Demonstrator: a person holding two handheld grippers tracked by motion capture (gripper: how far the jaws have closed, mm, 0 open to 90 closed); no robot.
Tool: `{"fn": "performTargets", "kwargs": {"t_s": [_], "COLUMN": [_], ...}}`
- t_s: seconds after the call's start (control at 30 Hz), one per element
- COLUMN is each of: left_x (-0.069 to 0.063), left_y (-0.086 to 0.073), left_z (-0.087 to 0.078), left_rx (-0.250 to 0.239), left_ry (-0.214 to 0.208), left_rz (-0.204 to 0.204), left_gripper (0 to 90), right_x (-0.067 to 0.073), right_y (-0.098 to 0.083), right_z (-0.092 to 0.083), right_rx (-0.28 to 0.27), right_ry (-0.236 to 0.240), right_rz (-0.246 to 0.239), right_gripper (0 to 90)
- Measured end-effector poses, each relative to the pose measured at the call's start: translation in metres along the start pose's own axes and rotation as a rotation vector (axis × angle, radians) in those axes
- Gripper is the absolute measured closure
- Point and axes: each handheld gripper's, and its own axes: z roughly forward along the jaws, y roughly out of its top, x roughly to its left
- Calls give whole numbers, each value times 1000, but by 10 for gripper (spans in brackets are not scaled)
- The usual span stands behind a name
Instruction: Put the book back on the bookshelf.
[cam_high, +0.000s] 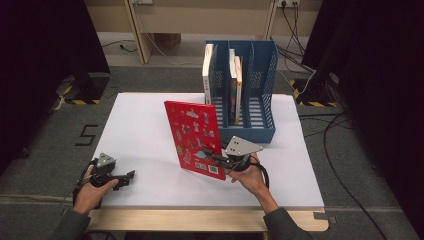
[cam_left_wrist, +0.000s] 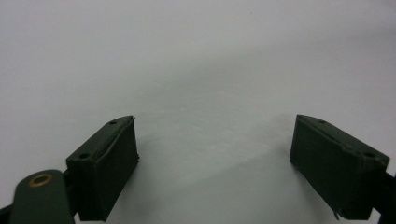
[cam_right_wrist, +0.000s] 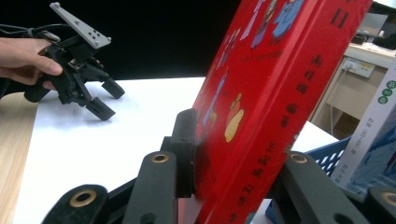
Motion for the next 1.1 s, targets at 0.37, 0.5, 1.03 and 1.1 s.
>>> {"fn": "performTargets", "kwargs": {"t_s": [0.37, 0.5, 1.03, 1.1], "left_x": [0, 0, 0, 0], "left_y": [0, 0, 0, 0], "left_z": [0, 0, 0, 0], "left_rx": [-1, -1, -3, -4], "left_ry": [0, 0, 0, 0], "left_rz": [0, 0, 0, 0], "left_gripper": [138, 138, 138, 138], "right_x": [5, 7, 19, 19], "right_y": [-4, -7, -14, -16], "right_z": [-10, -13, -29, -31], "right_rx": [10, 9, 23, 25], "right_ry": [17, 19, 24, 22], "right_rz": [-18, -18, -2, 10], "right_gripper": [707, 709, 738, 740]}}
